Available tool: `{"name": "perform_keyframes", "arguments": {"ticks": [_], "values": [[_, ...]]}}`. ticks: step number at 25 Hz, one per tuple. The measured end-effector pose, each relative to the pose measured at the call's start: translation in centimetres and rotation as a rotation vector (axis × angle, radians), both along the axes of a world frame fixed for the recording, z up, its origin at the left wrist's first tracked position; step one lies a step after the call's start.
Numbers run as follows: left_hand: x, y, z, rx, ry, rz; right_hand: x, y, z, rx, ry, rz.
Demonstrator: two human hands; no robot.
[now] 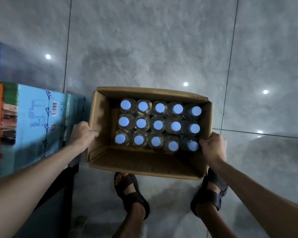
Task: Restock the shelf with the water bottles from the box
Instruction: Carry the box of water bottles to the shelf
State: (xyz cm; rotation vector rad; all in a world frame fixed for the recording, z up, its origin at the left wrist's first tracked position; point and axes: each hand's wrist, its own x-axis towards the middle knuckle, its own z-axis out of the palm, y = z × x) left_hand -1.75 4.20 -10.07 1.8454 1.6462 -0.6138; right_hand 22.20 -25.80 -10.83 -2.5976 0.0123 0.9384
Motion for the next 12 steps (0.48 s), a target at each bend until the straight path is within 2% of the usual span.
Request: {"name": "perform_keyframes", "arguments": {"ticks": [5,12], "values": [[0.9,0.1,2.2,0.002,-0.033,0.034,3.0,0.4,2.0,0.035,-0.031,0.057],[6.4,1.5,13.8,0.008,0.018,0.086,10.6,3.5,12.1,0.049,0.055,0.180]]}}
